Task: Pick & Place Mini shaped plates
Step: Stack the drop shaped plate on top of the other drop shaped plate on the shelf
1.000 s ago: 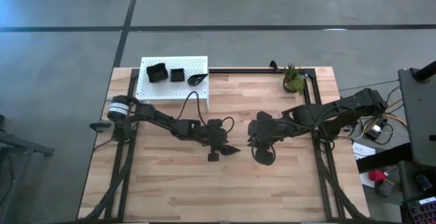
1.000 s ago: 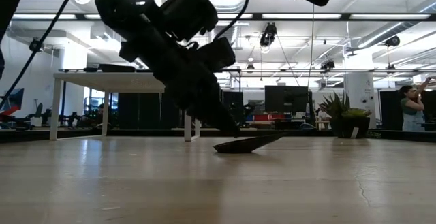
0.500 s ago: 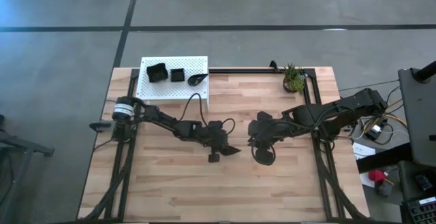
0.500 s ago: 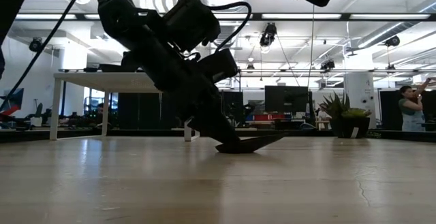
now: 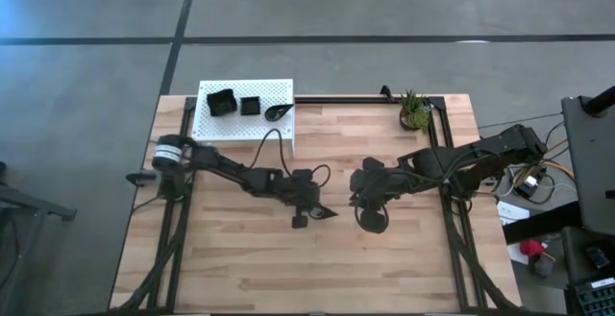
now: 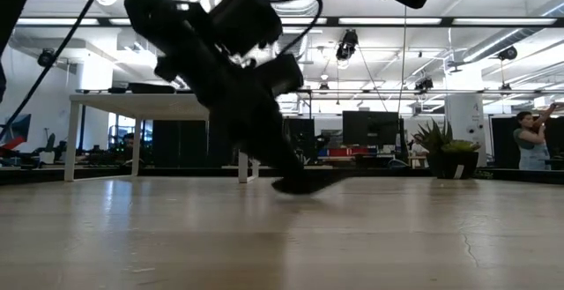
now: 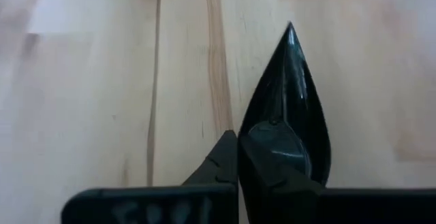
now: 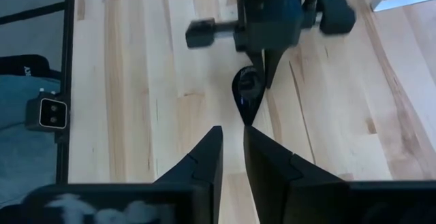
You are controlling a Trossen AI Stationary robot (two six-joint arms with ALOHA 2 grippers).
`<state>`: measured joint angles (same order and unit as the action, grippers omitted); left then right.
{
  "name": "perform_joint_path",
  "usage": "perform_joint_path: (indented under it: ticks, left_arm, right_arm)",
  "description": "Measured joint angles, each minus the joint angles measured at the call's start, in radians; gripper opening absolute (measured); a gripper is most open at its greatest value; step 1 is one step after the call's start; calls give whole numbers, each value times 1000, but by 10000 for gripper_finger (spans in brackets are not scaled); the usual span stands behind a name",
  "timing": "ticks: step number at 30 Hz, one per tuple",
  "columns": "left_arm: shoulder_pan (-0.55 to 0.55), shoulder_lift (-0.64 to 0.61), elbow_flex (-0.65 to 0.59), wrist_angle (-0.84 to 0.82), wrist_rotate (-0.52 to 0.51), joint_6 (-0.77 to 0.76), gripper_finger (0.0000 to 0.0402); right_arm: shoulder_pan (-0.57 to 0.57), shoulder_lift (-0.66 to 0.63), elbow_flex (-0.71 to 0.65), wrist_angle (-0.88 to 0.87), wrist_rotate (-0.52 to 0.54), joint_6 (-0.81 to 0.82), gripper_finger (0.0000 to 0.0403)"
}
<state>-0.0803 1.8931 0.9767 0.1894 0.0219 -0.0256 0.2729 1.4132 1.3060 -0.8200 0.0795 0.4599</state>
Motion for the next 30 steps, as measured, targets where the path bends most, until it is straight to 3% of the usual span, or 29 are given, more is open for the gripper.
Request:
perform_joint_path:
  ticks: [7, 16, 23, 30]
  left_arm:
    - [2, -174, -1, -119, -51, -2, 1]
    - [62, -484, -1, -332, -148, 36, 0]
    - [199, -651, 8, -465, -152, 65, 0]
    - [394, -702, 64, -565, -141, 154, 0]
  right_arm:
    - [0, 0, 0, -6, 0, 0, 54]
    - [0, 0, 0, -11, 0, 0, 52]
    - [0, 0, 0, -10, 0, -6, 52]
    - [0, 0, 0, -9, 0, -8, 52]
